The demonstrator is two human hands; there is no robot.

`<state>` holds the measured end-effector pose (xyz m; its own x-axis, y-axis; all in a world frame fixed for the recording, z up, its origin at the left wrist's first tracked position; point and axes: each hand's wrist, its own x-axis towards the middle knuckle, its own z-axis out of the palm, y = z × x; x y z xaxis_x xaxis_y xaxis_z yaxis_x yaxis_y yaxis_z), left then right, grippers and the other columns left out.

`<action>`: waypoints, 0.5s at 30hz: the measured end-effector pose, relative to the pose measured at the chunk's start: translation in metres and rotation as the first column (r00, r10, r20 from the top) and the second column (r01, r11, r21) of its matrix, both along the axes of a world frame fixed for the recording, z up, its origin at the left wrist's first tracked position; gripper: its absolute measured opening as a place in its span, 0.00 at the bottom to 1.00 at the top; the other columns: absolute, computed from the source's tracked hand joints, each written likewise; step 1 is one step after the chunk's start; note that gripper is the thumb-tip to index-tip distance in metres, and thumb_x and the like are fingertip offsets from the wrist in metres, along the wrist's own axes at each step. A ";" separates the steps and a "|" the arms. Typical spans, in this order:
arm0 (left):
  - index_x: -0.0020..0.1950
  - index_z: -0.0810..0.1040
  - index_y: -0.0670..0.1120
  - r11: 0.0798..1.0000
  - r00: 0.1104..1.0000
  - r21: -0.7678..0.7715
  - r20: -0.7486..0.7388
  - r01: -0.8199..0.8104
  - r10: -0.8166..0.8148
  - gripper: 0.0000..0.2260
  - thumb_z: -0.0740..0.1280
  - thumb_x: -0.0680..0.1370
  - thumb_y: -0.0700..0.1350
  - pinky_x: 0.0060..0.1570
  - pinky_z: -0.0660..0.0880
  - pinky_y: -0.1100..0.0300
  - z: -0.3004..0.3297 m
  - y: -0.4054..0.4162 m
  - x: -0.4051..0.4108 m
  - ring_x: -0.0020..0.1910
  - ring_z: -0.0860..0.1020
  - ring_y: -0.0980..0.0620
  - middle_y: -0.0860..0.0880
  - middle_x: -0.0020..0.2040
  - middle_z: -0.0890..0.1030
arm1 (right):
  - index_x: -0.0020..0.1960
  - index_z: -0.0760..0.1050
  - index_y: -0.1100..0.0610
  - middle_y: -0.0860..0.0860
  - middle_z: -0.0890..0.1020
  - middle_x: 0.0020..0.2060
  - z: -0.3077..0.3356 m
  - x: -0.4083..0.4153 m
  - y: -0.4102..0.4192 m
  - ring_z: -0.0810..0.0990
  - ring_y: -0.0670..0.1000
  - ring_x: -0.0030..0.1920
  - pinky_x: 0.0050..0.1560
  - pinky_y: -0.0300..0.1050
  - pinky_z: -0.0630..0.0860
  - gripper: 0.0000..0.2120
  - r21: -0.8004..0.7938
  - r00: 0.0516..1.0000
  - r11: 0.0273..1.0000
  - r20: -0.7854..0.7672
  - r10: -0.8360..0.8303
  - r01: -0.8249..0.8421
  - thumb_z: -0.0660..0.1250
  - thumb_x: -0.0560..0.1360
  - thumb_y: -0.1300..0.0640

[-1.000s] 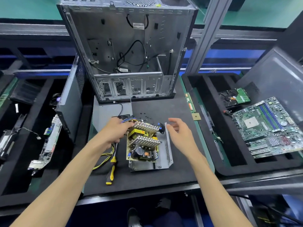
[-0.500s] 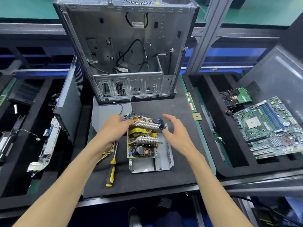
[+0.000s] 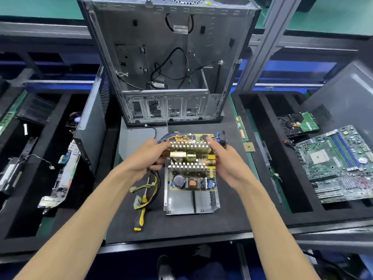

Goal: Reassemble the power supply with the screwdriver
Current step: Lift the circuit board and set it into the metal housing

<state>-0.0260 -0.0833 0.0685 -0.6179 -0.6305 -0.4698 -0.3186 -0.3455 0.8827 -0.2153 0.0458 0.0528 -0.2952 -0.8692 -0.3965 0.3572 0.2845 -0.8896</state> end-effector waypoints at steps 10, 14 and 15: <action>0.55 0.79 0.45 0.995 0.991 -0.072 0.117 0.074 -0.065 0.06 0.67 0.82 0.46 0.21 0.55 0.64 0.000 -0.003 -0.005 0.24 0.57 0.56 0.53 0.28 0.61 | 0.61 0.79 0.48 0.46 0.86 0.56 -0.006 0.009 0.002 0.82 0.50 0.61 0.69 0.60 0.73 0.25 -0.032 0.960 0.987 -0.232 -0.160 0.157 0.76 0.68 0.39; 0.60 0.80 0.52 0.989 0.992 -0.098 0.072 0.114 -0.107 0.07 0.67 0.82 0.47 0.20 0.54 0.65 0.002 -0.010 0.001 0.23 0.57 0.57 0.55 0.27 0.68 | 0.59 0.79 0.49 0.46 0.86 0.55 -0.008 0.018 0.001 0.82 0.50 0.60 0.68 0.59 0.74 0.26 -0.002 0.961 0.987 -0.228 -0.157 0.161 0.75 0.66 0.36; 0.62 0.79 0.56 0.987 0.992 -0.113 0.067 0.112 -0.105 0.10 0.66 0.83 0.45 0.20 0.54 0.66 0.001 -0.012 0.002 0.23 0.57 0.57 0.56 0.27 0.71 | 0.58 0.79 0.49 0.46 0.86 0.55 -0.010 0.021 0.001 0.83 0.49 0.60 0.67 0.59 0.75 0.25 0.003 0.956 0.986 -0.244 -0.160 0.165 0.74 0.67 0.36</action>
<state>-0.0243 -0.0949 0.0697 -0.6584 -0.6137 -0.4357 -0.4027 -0.2019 0.8928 -0.1945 0.0472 0.0431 -0.5215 -0.7931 -0.3148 0.1748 0.2618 -0.9492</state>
